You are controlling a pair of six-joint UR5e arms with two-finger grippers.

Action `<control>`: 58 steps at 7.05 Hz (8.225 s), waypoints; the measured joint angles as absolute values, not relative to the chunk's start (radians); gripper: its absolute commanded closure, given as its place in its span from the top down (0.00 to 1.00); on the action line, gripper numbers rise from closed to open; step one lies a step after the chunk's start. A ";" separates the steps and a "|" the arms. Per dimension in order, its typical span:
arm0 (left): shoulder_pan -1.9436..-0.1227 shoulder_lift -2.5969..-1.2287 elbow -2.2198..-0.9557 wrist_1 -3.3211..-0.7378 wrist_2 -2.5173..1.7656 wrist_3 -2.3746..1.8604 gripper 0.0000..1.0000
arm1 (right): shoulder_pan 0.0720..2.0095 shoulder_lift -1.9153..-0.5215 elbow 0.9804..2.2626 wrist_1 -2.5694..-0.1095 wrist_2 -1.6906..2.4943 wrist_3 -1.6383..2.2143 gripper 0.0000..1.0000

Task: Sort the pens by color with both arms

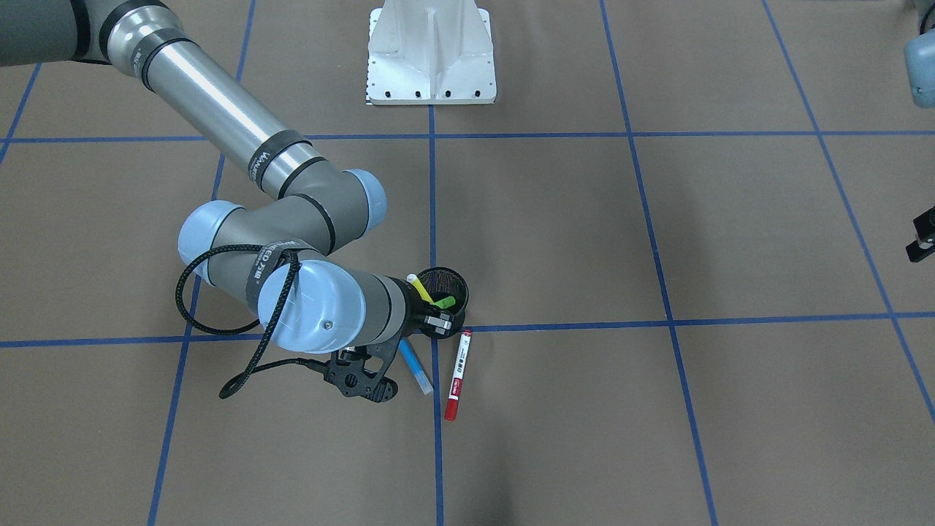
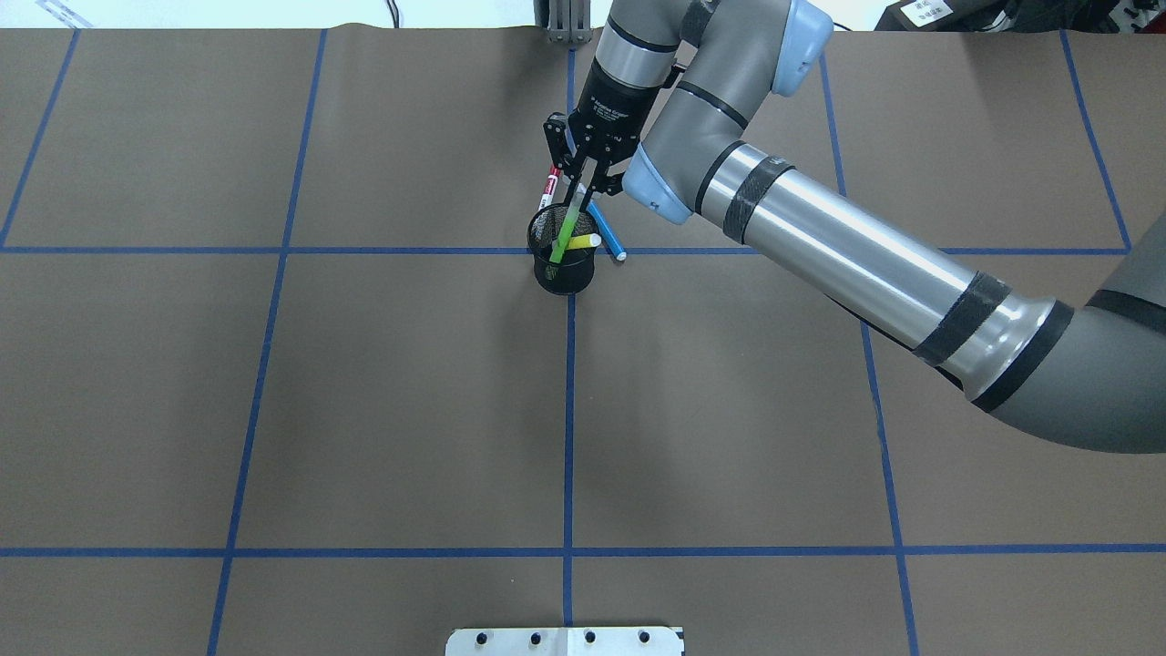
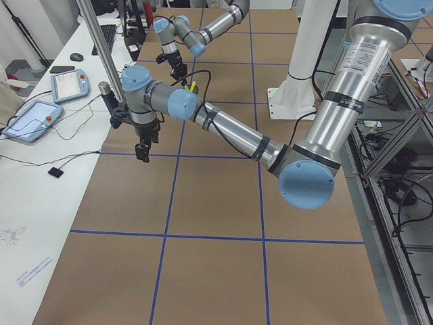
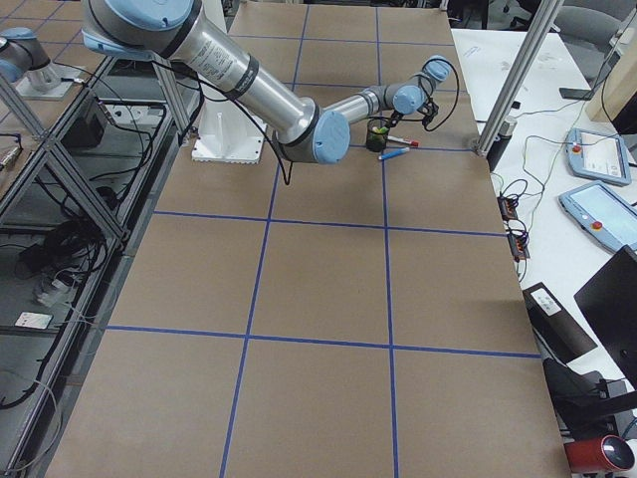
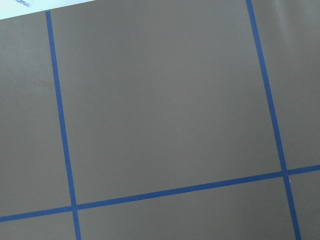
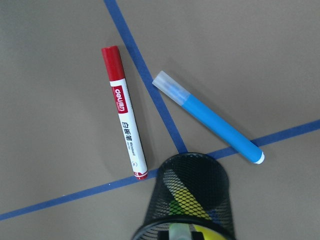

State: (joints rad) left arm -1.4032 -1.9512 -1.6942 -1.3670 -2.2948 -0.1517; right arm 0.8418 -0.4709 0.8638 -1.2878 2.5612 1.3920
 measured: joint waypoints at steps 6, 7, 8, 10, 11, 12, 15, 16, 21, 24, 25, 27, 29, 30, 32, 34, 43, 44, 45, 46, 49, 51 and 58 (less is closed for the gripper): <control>-1.402 -1.949 -1.733 -1.321 -2.295 -0.152 0.99 | 0.952 -0.488 0.870 -1.288 2.759 1.388 0.18; -1.401 -1.951 -1.747 -1.299 -2.295 -0.152 0.99 | 0.978 -0.487 0.872 -1.284 2.777 1.379 0.18; -1.400 -1.961 -1.750 -1.280 -2.295 -0.158 0.99 | 0.997 -0.484 0.875 -1.281 2.784 1.357 0.18; -1.380 -2.044 -1.760 -1.247 -2.292 -0.325 0.99 | 1.014 -0.463 0.877 -1.279 2.763 1.277 0.18; -1.340 -2.092 -1.785 -1.249 -2.286 -0.491 0.99 | 1.014 -0.448 0.877 -1.278 2.733 1.235 0.18; -1.294 -2.124 -1.815 -1.282 -2.272 -0.656 0.99 | 1.012 -0.425 0.877 -1.278 2.688 1.189 0.18; -1.222 -2.127 -1.843 -1.445 -2.230 -0.847 0.99 | 0.967 -0.364 0.875 -1.244 2.570 1.121 0.19; -1.221 -2.111 -1.840 -1.452 -2.232 -0.782 0.99 | 0.927 -0.357 0.872 -1.195 2.489 1.115 0.19; -1.234 -2.076 -1.818 -1.412 -2.233 -0.592 0.99 | 0.815 -0.350 0.847 -1.133 2.314 1.121 0.22; -1.233 -2.072 -1.813 -1.411 -2.231 -0.595 0.99 | 0.810 -0.348 0.810 -1.163 2.422 1.125 0.30; -1.233 -2.071 -1.812 -1.411 -2.230 -0.596 0.99 | 0.810 -0.346 0.806 -1.164 2.425 1.124 0.61; -1.233 -2.071 -1.811 -1.411 -2.230 -0.597 0.99 | 0.811 -0.342 0.803 -1.163 2.402 1.120 0.68; -1.231 -2.072 -1.809 -1.410 -2.229 -0.604 0.99 | 0.812 -0.337 0.802 -1.163 2.373 1.121 0.68; -1.219 -2.087 -1.805 -1.404 -2.226 -0.656 0.99 | 0.812 -0.336 0.802 -1.163 2.370 1.123 0.80; -1.170 -2.161 -1.797 -1.409 -2.201 -0.867 0.99 | 0.819 -0.346 0.801 -1.166 2.378 1.128 0.99; -1.070 -2.190 -1.798 -1.518 -2.116 -1.093 0.99 | 0.893 -0.426 0.809 -1.166 2.486 1.125 1.00; -0.621 -2.603 -1.348 -1.664 -1.606 -1.542 0.77 | 1.296 -0.991 1.102 -1.167 2.526 0.706 1.00; -0.596 -2.610 -1.324 -1.665 -1.588 -1.529 0.76 | 1.306 -1.024 1.126 -1.196 2.483 0.617 1.00; -0.581 -2.606 -1.319 -1.662 -1.574 -1.508 0.76 | 1.310 -1.054 1.186 -1.274 2.449 0.567 1.00; -0.574 -2.602 -1.321 -1.653 -1.564 -1.492 0.76 | 1.308 -1.089 1.280 -1.387 2.405 0.529 1.00; -0.525 -2.591 -1.386 -1.566 -1.483 -1.476 0.75 | 1.329 -1.247 1.534 -1.690 2.297 0.292 1.00; -0.473 -2.539 -1.460 -1.521 -1.411 -1.477 0.75 | 1.354 -1.349 1.591 -1.720 2.292 0.202 1.00; -0.406 -2.549 -1.431 -1.514 -1.305 -1.579 0.72 | 1.388 -1.400 1.600 -1.723 2.289 0.171 1.00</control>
